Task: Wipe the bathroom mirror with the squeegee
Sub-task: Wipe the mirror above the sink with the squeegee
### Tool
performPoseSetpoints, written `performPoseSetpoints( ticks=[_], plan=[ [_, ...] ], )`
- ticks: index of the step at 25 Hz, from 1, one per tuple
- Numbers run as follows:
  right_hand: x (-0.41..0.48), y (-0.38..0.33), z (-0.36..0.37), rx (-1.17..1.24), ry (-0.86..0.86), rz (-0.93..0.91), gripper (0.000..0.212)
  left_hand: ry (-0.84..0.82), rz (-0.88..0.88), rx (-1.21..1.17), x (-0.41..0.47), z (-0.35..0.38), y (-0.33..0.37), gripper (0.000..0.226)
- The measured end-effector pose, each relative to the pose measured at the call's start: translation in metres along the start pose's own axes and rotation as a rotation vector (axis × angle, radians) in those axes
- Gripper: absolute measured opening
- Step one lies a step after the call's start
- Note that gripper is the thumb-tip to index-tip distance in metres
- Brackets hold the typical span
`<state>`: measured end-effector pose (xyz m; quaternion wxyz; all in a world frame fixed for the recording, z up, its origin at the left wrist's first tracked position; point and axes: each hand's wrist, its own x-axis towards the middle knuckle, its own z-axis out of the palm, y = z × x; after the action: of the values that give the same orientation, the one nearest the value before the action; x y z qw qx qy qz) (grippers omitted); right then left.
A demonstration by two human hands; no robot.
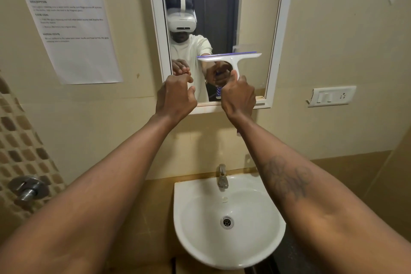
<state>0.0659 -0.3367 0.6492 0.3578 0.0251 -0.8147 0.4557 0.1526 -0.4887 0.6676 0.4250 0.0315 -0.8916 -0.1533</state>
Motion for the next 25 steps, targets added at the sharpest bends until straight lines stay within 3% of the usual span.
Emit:
performPoseSetpoints(
  ticks=[8, 16, 25],
  plan=[
    [0.01, 0.032, 0.012, -0.012, -0.049, 0.013, 0.05, -0.013, 0.044, -0.021, 0.016, 0.027, 0.014, 0.031],
    [-0.014, 0.073, 0.014, -0.023, -0.049, -0.031, 0.039, -0.056, -0.023, -0.006, -0.006, 0.051, 0.014, 0.027],
    [-0.04, 0.097, 0.017, -0.048, -0.145, 0.07, 0.041, -0.073, -0.059, -0.001, -0.023, 0.055, 0.009, 0.027]
  ],
)
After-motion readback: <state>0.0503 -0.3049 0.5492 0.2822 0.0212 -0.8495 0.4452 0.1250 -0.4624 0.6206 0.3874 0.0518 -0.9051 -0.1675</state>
